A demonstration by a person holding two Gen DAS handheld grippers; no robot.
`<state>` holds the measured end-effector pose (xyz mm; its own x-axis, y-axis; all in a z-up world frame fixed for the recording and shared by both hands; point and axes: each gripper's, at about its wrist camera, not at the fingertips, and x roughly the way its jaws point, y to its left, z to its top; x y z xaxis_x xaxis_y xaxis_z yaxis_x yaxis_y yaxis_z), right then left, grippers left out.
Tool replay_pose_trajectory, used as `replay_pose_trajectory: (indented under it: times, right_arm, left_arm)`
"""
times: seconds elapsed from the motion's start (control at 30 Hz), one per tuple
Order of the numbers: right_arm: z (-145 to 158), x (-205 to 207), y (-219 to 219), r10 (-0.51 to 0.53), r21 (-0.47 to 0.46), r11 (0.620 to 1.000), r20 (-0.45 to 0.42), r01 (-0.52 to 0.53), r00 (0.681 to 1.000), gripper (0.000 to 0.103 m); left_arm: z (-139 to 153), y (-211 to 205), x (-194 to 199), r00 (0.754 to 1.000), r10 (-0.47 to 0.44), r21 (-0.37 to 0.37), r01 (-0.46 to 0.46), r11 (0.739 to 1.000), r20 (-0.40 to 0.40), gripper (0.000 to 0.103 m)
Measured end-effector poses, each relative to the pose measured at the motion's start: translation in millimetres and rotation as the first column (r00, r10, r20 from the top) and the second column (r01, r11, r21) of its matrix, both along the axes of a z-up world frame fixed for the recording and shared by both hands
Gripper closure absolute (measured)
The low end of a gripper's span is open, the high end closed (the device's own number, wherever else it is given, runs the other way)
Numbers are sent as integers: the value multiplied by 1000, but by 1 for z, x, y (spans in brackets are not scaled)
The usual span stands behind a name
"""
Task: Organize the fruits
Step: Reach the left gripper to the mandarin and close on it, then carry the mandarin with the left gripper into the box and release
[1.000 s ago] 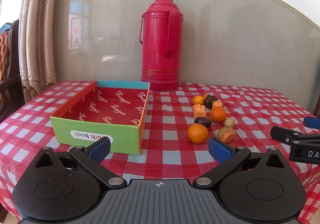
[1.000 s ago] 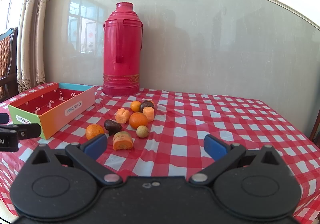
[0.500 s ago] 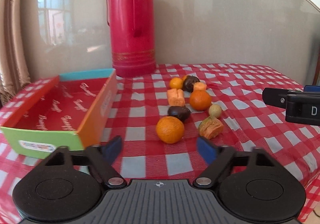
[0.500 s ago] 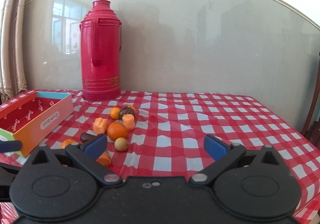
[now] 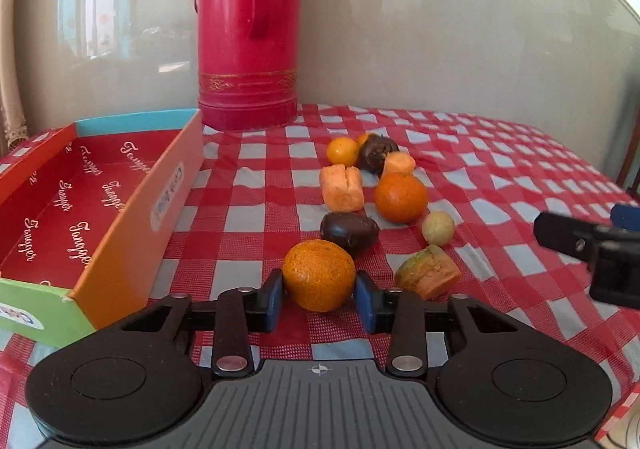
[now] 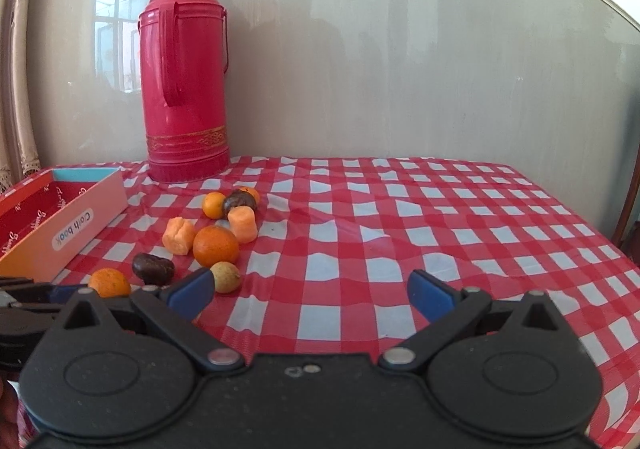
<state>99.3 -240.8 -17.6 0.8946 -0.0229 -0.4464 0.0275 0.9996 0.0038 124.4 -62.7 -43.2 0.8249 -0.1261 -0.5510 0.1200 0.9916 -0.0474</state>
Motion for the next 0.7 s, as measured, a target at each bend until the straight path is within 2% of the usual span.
replay_pose_trajectory:
  times: [0.07,0.17,0.3,0.5,0.7]
  right_arm:
    - [-1,1,0,-1,0,1000,-2,1,1000,6]
    - [0,1,4,1,1,1000,2,-1,1000,6]
    - [1,-1,13,24,-4,1000,8,-24,1000,6]
    - [2,-3,26,64,-18,998,14,-64,998,6]
    - [1,-5,36,87,-24,996,13,-87,996,6]
  left_arm:
    - [7,5,-7,1000,5,-17,-4,1000,25,65]
    - [27,17,-23,993,27,-5,-26,1000,115,65]
    - [45,46,-34,975,106,15,-111,994,196,65]
    - [42,100,-28,961,233,-2,-235,972,148,65]
    - [33,124,-28,954,273,7,-276,961,123,65]
